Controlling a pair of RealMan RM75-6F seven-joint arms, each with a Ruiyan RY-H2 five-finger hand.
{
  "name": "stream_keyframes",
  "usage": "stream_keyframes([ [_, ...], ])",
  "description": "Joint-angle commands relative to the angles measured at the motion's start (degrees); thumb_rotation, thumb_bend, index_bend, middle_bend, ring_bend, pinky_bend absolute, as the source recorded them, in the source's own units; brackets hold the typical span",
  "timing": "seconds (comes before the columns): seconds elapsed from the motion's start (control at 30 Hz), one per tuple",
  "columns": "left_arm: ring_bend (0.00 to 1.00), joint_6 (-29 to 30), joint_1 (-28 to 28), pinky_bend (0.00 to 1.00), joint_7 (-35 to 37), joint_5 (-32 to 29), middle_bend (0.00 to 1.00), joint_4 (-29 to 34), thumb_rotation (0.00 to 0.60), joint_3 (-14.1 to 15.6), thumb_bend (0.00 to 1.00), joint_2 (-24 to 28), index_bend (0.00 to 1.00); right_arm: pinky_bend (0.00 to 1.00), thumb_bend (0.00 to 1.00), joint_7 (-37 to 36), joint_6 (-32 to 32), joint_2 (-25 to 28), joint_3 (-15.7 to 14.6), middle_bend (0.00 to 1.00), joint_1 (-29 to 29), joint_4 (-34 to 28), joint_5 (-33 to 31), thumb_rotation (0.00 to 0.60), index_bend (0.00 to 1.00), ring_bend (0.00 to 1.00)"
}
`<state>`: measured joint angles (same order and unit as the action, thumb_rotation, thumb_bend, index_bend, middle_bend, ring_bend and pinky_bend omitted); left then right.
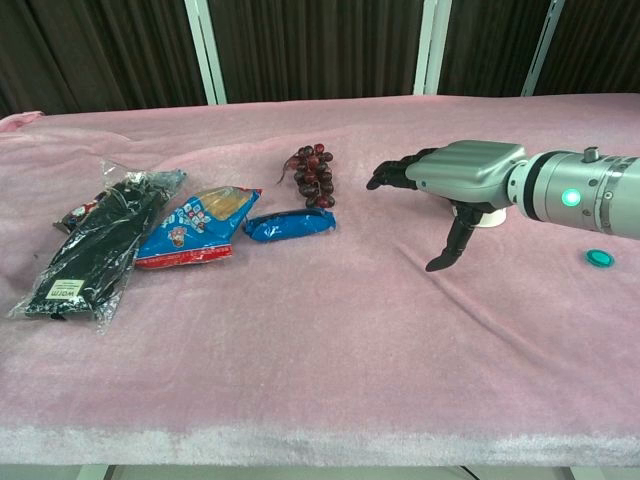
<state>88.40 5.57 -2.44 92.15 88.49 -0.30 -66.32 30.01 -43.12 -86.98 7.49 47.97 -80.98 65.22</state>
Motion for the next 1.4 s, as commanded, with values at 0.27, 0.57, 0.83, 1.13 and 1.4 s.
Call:
stream_keyframes([
  [0.27,0.0,-0.01,0.0,0.05,0.13,-0.25,0.0,-0.02,0.6,-0.22,0.4,0.01,0.0,0.0,0.25,0.11,-1.01,0.75,-0.27,0.0,0.57,0.34,-0.99,0.6,0.0,0.0],
  [0.57,0.0,-0.24,0.05,0.05,-0.18,-0.12,0.0,-0.05,0.6,-0.06,0.4,-0.02,0.0,0.0,0.25,1.38,-2.2,5.77,-0.29,0.0,-0.59,3.26,-5.27,0.6,0.0,0.0],
  [0.83,0.0,0.07,-0.3,0.05,-0.45,-0.4,0.0,-0.39,0.6,-0.09,0.4,-0.22,0.0,0.0,0.25,-1.44,0.91,6.63,-0.44,0.0,-1.05,9.51,-9.96,0.6,0.0,0.0],
  [1.13,0.0,-1.61,0.55,0.05,-1.69,-1.19,0.0,-0.38,0.6,-0.46,0.4,-0.82,0.0,0.0,0.27,-5.79,3.07,3.45,-0.53,0.0,-0.11,14.96,-7.67,0.6,0.05,0.0],
  [1.4,0.0,-1.75,0.51,0.05,-1.78,-1.84,0.0,-0.49,0.6,-0.65,0.4,-0.83,0.0,0.0,0.3,-8.52,2.31,0.97,0.62,0.0,0.7,18.36,-6.0,0.6,0.2,0.0],
])
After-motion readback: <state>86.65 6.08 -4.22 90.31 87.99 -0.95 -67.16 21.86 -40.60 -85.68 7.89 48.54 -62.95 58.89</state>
